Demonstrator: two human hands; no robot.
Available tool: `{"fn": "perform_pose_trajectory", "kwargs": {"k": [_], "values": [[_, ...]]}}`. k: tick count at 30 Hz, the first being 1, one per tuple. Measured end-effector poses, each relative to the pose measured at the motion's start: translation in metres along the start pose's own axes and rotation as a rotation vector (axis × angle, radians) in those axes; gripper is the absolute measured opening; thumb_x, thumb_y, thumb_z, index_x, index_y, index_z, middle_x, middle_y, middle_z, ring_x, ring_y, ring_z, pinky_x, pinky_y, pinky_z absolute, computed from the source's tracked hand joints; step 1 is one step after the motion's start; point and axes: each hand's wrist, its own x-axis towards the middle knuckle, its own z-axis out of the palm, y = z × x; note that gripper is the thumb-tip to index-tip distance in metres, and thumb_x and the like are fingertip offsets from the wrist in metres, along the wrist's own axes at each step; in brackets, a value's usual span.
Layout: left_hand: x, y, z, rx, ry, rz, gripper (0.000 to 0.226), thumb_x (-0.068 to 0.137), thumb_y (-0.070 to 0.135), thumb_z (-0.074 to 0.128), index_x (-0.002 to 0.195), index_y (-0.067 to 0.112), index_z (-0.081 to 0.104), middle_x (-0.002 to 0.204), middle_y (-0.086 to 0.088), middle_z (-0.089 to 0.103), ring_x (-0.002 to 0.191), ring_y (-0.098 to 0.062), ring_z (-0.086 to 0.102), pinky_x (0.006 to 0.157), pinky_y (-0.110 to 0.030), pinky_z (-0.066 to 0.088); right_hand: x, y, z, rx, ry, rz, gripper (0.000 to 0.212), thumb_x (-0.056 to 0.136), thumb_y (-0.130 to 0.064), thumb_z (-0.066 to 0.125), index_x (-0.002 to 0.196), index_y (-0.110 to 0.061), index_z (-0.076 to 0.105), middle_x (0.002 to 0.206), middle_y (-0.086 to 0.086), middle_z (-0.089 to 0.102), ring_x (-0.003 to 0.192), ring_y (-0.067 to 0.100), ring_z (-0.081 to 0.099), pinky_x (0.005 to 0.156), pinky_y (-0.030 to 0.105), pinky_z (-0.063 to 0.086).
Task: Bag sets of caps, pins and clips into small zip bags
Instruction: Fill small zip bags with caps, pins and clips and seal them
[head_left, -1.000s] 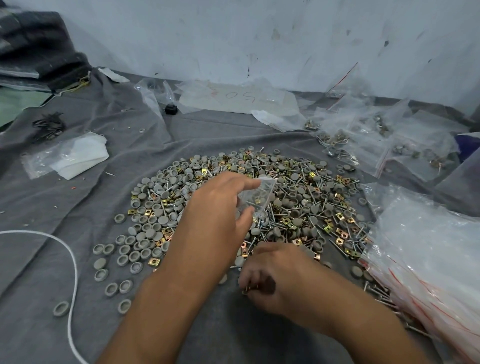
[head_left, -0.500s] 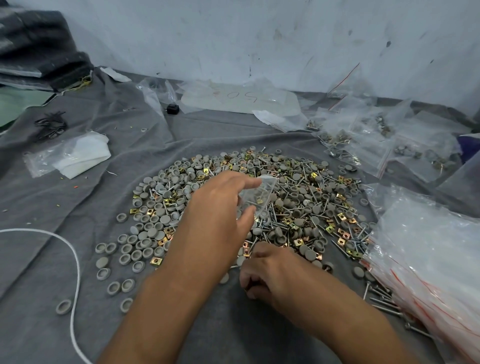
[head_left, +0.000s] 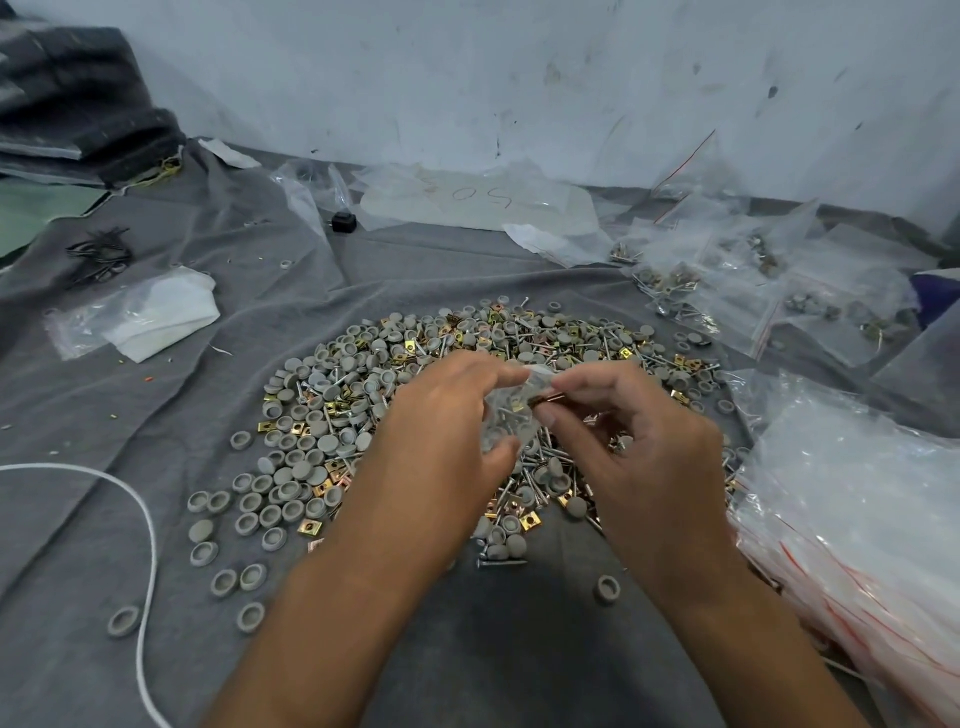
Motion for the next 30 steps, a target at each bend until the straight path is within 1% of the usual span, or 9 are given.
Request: {"fn": "perform_pose_trajectory", "kwargs": {"k": [4, 8, 13, 17, 19, 21, 23, 26, 30], "values": [[0.001, -0.001, 0.001, -0.009, 0.005, 0.001, 0.051, 0.077, 0.023, 0.083, 0.125, 0.031, 0.064, 0.114, 0.021, 0.060, 0.088, 0.006, 0.048, 0.083, 0.001, 0.034, 0.000, 0.001, 0.003, -0.060, 0.021, -0.039, 0.019, 0.088, -0.016, 0.078, 0.107, -0.021, 0.074, 0.098, -0.016, 0.070, 0.092, -0.004, 0.066, 0.075, 0.008, 0.048], [0.000, -0.001, 0.002, -0.001, 0.007, -0.015, 0.053, 0.077, 0.026, 0.083, 0.125, 0.035, 0.062, 0.115, 0.024, 0.057, 0.089, 0.007, 0.050, 0.079, -0.001, 0.036, 0.000, 0.001, 0.004, -0.103, 0.041, -0.085, 0.022, 0.090, -0.015, 0.076, 0.112, -0.018, 0.073, 0.101, -0.009, 0.068, 0.096, 0.000, 0.064, 0.081, 0.007, 0.043], [0.001, -0.002, 0.003, -0.014, 0.010, -0.010, 0.048, 0.079, 0.028, 0.081, 0.123, 0.035, 0.063, 0.113, 0.025, 0.058, 0.090, 0.015, 0.048, 0.081, 0.002, 0.033, -0.002, 0.002, 0.007, -0.171, 0.008, -0.101, 0.023, 0.088, -0.022, 0.078, 0.110, -0.021, 0.071, 0.102, -0.023, 0.061, 0.097, -0.006, 0.055, 0.085, 0.003, 0.036], [0.000, -0.003, 0.002, -0.001, 0.018, -0.017, 0.051, 0.077, 0.026, 0.082, 0.124, 0.034, 0.063, 0.110, 0.025, 0.056, 0.088, 0.013, 0.049, 0.079, -0.001, 0.036, 0.001, 0.004, 0.004, -0.150, 0.024, -0.072, 0.008, 0.091, -0.022, 0.073, 0.096, -0.024, 0.068, 0.091, -0.026, 0.055, 0.085, -0.009, 0.053, 0.075, 0.003, 0.036], [0.000, -0.003, 0.001, 0.013, 0.021, -0.020, 0.053, 0.077, 0.025, 0.083, 0.125, 0.033, 0.063, 0.111, 0.025, 0.056, 0.088, 0.009, 0.050, 0.080, -0.002, 0.036, 0.000, 0.009, -0.001, -0.153, -0.079, 0.015, 0.012, 0.089, -0.024, 0.076, 0.090, -0.030, 0.066, 0.086, -0.023, 0.061, 0.081, -0.004, 0.058, 0.071, 0.005, 0.039], [0.001, -0.004, 0.001, 0.021, 0.023, -0.027, 0.054, 0.077, 0.024, 0.082, 0.126, 0.034, 0.062, 0.112, 0.024, 0.057, 0.091, 0.007, 0.051, 0.082, -0.003, 0.036, -0.002, 0.015, -0.005, -0.178, -0.298, 0.160, 0.016, 0.086, -0.028, 0.079, 0.086, -0.036, 0.065, 0.081, -0.022, 0.064, 0.078, -0.001, 0.061, 0.068, 0.011, 0.045], [0.001, -0.004, 0.001, 0.022, 0.023, -0.026, 0.054, 0.077, 0.024, 0.082, 0.126, 0.034, 0.062, 0.113, 0.023, 0.058, 0.092, 0.006, 0.051, 0.082, -0.003, 0.036, -0.006, 0.020, -0.006, -0.246, -0.482, 0.235, 0.015, 0.085, -0.034, 0.079, 0.087, -0.038, 0.065, 0.081, -0.023, 0.065, 0.077, -0.002, 0.062, 0.069, 0.023, 0.052], [0.002, -0.004, 0.001, 0.024, 0.023, -0.029, 0.055, 0.077, 0.024, 0.082, 0.127, 0.035, 0.061, 0.114, 0.023, 0.059, 0.089, 0.007, 0.051, 0.080, 0.000, 0.036, -0.008, 0.022, -0.005, -0.374, -0.679, 0.225, 0.016, 0.089, -0.033, 0.075, 0.096, -0.042, 0.063, 0.091, -0.024, 0.063, 0.083, -0.002, 0.060, 0.078, 0.032, 0.055], [0.001, -0.004, -0.001, 0.013, 0.016, -0.027, 0.055, 0.078, 0.023, 0.082, 0.127, 0.034, 0.062, 0.111, 0.024, 0.056, 0.087, 0.014, 0.050, 0.082, 0.005, 0.034, -0.010, 0.025, 0.000, -0.456, -0.806, 0.168, 0.030, 0.093, -0.032, 0.071, 0.118, -0.045, 0.064, 0.110, -0.023, 0.056, 0.100, 0.002, 0.057, 0.085, 0.029, 0.051]]}}
